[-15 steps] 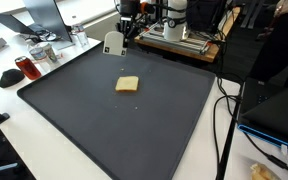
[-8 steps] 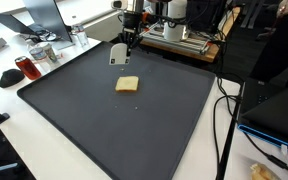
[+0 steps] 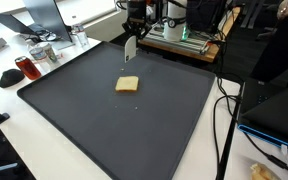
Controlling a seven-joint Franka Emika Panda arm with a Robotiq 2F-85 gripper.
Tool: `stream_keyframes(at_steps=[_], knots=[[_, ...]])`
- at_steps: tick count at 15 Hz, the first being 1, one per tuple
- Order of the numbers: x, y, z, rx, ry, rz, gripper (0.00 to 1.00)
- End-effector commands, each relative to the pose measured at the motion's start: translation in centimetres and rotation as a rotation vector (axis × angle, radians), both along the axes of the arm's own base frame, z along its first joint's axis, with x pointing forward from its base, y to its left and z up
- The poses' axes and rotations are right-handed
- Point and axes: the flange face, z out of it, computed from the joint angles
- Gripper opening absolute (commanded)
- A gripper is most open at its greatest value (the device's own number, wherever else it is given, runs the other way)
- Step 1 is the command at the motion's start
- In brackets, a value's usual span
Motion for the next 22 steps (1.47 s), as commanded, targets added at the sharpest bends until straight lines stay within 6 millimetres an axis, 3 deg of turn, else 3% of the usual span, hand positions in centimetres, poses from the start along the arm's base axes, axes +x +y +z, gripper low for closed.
stream_keyframes(at_steps=[1, 4, 7, 17, 22], knots=[[2.6, 4.8, 4.1, -0.087, 0.071, 0.077, 0.01], [4.5, 7.1, 4.8, -0.142, 0.098, 0.120, 0.01], [5.5, 7.4, 3.2, -0.172, 0.108, 0.144, 0.01], [7.4, 3.8, -5.5, -0.111, 0.161, 0.092, 0.01], [8.2, 2.5, -8.2, -0.098, 0.198, 0.064, 0.01]])
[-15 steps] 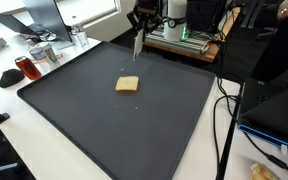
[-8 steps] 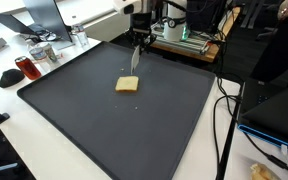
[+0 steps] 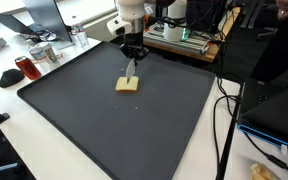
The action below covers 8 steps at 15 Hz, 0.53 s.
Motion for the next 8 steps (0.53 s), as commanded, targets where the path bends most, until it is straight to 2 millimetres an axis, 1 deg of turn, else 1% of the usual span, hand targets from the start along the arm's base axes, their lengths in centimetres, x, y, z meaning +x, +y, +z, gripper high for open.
stream_keyframes(at_steps=[1, 8], knots=[[1.3, -0.4, -1.2, 0.002, 0.009, -0.016, 0.01], [2.1, -1.3, -3.2, 0.009, 0.035, -0.028, 0.01]])
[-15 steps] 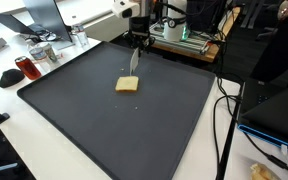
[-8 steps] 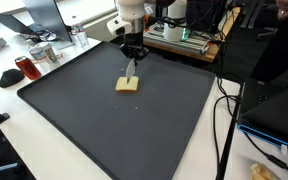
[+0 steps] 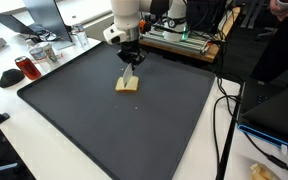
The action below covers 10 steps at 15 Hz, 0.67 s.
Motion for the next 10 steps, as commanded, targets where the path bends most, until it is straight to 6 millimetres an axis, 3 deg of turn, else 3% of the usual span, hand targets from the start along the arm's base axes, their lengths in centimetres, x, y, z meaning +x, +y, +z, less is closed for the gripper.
stream_keyframes(at_steps=[1, 10], knots=[[0.7, -0.1, -1.4, 0.016, 0.009, 0.001, 0.01], [0.5, 0.0, -5.6, 0.062, 0.037, 0.017, 0.01]])
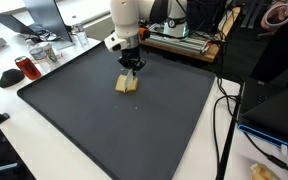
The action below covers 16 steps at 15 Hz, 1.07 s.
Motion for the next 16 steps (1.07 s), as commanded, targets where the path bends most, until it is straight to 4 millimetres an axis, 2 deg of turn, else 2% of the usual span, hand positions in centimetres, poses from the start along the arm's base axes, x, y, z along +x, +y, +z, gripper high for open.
stream_keyframes(at_steps=[1, 8, 16], knots=[[-0.2, -0.3, -3.4, 0.034, 0.051, -0.007, 0.01], [-0.9, -1.5, -4.5, 0.051, 0.137, -0.026, 0.01], [-1.3, -1.6, -4.7, 0.059, 0.297, 0.015, 0.01]])
